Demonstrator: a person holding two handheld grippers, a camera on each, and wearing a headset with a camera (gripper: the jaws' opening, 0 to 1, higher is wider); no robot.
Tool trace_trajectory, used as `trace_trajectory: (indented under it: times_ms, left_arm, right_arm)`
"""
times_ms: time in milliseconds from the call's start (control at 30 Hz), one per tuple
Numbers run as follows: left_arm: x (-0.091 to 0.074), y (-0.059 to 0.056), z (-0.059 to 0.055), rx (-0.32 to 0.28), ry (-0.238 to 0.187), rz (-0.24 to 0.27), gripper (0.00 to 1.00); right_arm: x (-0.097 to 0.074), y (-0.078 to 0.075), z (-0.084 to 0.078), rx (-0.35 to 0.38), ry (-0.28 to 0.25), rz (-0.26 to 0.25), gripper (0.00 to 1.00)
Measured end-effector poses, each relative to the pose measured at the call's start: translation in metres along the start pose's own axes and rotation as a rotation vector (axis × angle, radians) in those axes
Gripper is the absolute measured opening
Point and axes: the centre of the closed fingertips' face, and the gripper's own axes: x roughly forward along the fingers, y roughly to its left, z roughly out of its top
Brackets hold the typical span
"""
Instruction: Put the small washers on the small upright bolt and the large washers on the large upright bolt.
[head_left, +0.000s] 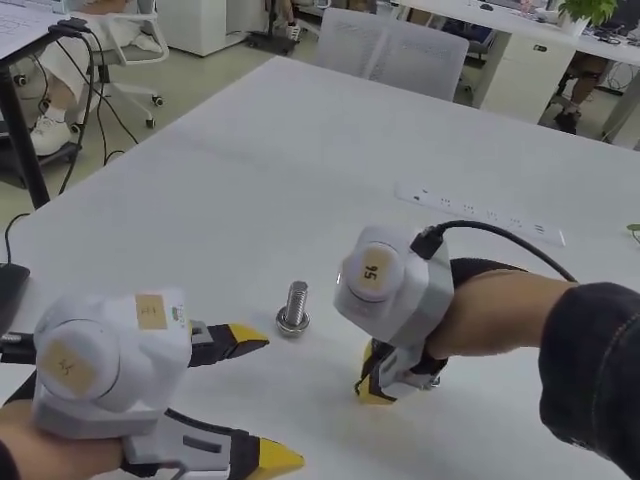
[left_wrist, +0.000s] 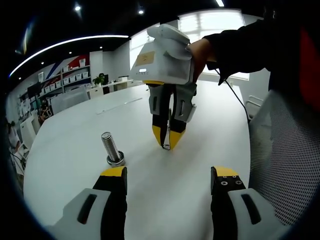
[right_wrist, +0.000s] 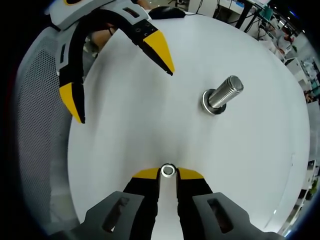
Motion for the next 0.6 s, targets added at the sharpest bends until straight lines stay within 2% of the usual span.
trace_trajectory:
  times_ms: [600]
  left_arm:
    - [-0.002,-0.0005,0.0031,0.006,-0.006,0.003,0.67]
  right_arm:
    - [0.0019,0.0027,-0.004,0.001,0.003,0.001,0.14]
